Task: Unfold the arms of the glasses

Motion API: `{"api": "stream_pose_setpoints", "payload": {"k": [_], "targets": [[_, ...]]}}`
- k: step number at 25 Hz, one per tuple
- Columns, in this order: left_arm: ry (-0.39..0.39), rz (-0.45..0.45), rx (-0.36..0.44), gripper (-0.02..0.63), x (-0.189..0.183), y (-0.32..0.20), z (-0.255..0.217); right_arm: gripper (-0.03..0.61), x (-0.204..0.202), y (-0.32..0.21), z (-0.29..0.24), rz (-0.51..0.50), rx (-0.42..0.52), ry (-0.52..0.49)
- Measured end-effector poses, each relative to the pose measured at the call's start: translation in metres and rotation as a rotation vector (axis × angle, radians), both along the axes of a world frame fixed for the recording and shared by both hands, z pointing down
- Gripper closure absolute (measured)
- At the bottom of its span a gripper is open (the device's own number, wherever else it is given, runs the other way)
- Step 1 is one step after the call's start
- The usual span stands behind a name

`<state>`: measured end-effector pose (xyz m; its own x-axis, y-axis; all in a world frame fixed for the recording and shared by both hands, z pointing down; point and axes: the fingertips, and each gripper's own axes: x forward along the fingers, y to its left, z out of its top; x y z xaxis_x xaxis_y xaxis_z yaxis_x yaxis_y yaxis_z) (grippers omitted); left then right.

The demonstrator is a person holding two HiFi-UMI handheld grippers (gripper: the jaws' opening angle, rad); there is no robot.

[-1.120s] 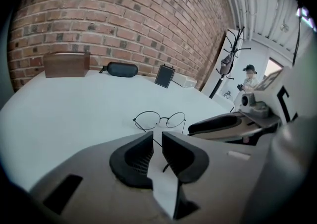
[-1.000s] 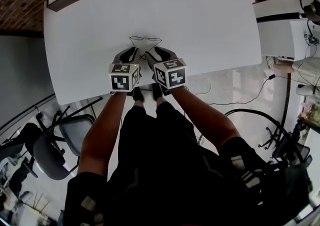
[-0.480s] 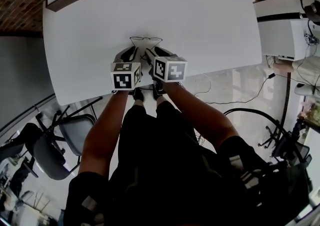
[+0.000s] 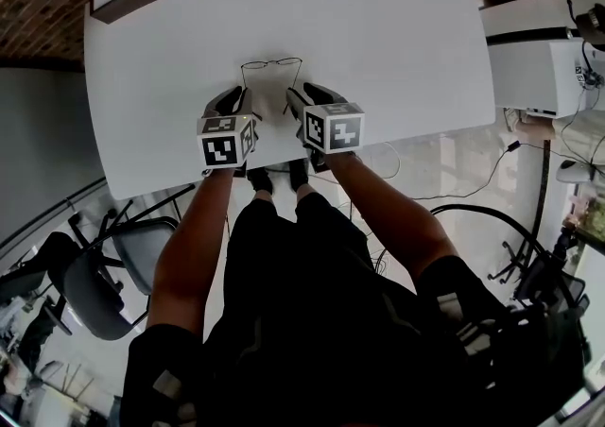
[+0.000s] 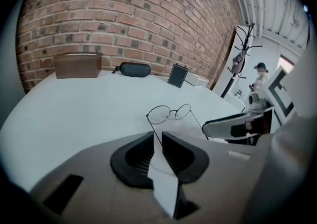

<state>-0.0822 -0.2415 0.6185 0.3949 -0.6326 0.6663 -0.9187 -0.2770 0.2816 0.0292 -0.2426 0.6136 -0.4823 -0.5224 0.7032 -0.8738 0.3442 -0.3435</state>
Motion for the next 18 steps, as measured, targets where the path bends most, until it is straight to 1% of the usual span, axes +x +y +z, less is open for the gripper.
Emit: {"api": "stream_pose_setpoints", "payload": {"k": [3,6,11,13,16,18], "targets": [[-0.007,-0.018,0.007,0.568,-0.007,-0.004,0.000,0.440,0.005,-0.004,0.002,-0.051,0.057,0.047],[-0.022,-0.023,0.011,0.568,-0.012,-0.006,0.000,0.440,0.005,-0.005,0.002,-0.089,0.087,0.076],[-0.065,0.023,0.024,0.568,-0.016,-0.009,0.000,0.440,0.006,-0.012,0.000,-0.141,0.128,0.094],[-0.075,0.025,0.018,0.568,-0.020,-0.010,0.002,0.440,0.010,-0.016,-0.001,-0.150,0.146,0.114],[-0.067,0.003,0.003,0.568,-0.024,-0.007,0.004,0.440,0.012,-0.016,-0.001,-0.152,0.145,0.117],[-0.049,-0.014,0.017,0.568,-0.024,-0.007,-0.001,0.440,0.008,-0.015,-0.004,-0.164,0.153,0.114]]}}
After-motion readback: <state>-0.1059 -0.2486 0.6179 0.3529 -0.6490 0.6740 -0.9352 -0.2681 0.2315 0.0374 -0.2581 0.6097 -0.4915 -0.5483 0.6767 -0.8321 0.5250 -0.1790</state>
